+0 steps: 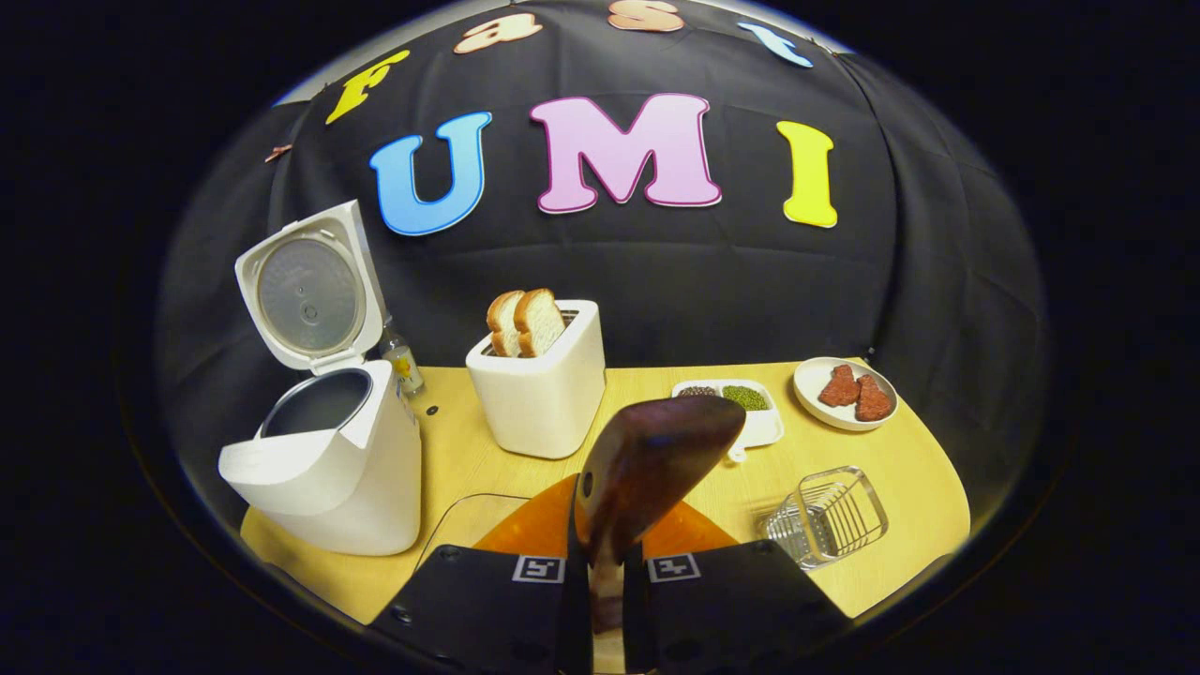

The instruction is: Close the left gripper, press the button to open the rice cooker; take a wooden spoon from the chopstick holder with the right hand, scoop a spoonful of rice and pour it into the rice cooker, then put the wooden spoon back into the chopstick holder.

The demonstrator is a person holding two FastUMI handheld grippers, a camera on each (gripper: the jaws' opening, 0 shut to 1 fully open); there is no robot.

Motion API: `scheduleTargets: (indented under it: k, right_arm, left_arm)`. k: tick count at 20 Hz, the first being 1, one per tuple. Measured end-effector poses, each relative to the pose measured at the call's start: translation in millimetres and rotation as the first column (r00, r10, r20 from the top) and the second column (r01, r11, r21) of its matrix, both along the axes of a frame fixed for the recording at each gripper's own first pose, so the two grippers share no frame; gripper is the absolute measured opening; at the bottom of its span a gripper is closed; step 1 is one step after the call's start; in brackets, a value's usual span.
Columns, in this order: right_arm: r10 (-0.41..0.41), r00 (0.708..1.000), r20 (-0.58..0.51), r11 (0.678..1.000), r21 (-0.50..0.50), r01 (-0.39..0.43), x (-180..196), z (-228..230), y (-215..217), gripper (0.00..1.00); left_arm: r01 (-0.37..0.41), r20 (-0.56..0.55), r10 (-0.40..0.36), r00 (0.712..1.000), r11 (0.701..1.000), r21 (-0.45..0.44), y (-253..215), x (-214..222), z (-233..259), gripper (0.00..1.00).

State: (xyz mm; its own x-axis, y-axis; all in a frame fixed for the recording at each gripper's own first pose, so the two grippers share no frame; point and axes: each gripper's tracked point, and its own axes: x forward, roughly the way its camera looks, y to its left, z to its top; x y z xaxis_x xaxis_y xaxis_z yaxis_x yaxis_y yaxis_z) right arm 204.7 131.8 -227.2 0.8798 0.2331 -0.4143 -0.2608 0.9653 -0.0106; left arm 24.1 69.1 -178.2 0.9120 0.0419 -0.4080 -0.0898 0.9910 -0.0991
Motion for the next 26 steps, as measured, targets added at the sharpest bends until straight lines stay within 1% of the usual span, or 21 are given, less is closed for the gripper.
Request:
scheduleTargets:
  k: [2,4,5,7,10,14,16,19,20,23,26]
  right_arm:
    - [0.016,1.000,-0.007,1.000,-0.005,-0.016,-2,-16,12,0.17]
    - [0.014,0.998,-0.056,1.000,-0.008,-0.014,-10,-38,20,0.17]
    - [0.004,0.999,-0.054,1.000,-0.007,-0.004,-11,-39,24,0.17]
    - [-0.014,0.999,-0.052,1.000,0.013,0.015,-13,-37,27,0.17]
    - [-0.048,0.991,-0.121,0.992,0.114,0.062,-25,-42,37,0.17]
    - [-0.062,0.973,-0.224,0.972,0.206,0.110,-30,-44,46,0.17]
    - [-0.081,0.955,-0.286,0.955,0.252,0.156,-30,-47,44,0.17]
    - [-0.102,0.928,-0.357,0.915,0.332,0.229,-30,-46,44,0.17]
    - [-0.109,0.921,-0.375,0.907,0.341,0.247,-32,-47,43,0.17]
    - [-0.124,0.912,-0.391,0.883,0.377,0.281,-32,-42,36,0.17]
    - [-0.152,0.898,-0.413,0.835,0.432,0.340,-34,-33,23,0.17]
  left_arm:
    - [-0.011,-0.016,0.010,1.000,1.000,-0.017,5,-2,-9,0.96]
    - [-0.014,-0.032,0.013,0.999,1.000,-0.018,7,-3,-17,0.96]
    - [-0.014,-0.035,0.013,0.999,1.000,-0.005,9,-3,-19,0.96]
    - [-0.011,-0.031,0.012,0.999,0.999,0.050,12,-5,-20,0.96]
    - [0.005,-0.028,-0.003,1.000,0.996,0.085,10,-10,-20,0.96]
    - [0.006,-0.019,-0.005,1.000,0.997,0.072,2,-13,-19,0.96]
    - [0.006,-0.010,-0.006,1.000,0.998,0.068,-2,-15,-18,0.96]
    - [0.004,-0.004,-0.004,1.000,0.998,0.066,-4,-18,-18,0.96]
    - [0.001,-0.001,-0.001,1.000,0.998,0.066,-3,-20,-17,0.96]
    - [-0.013,0.002,0.013,1.000,0.998,0.058,0,-24,-17,0.96]
    - [-0.024,0.002,0.023,1.000,0.999,0.037,2,-29,-17,0.96]
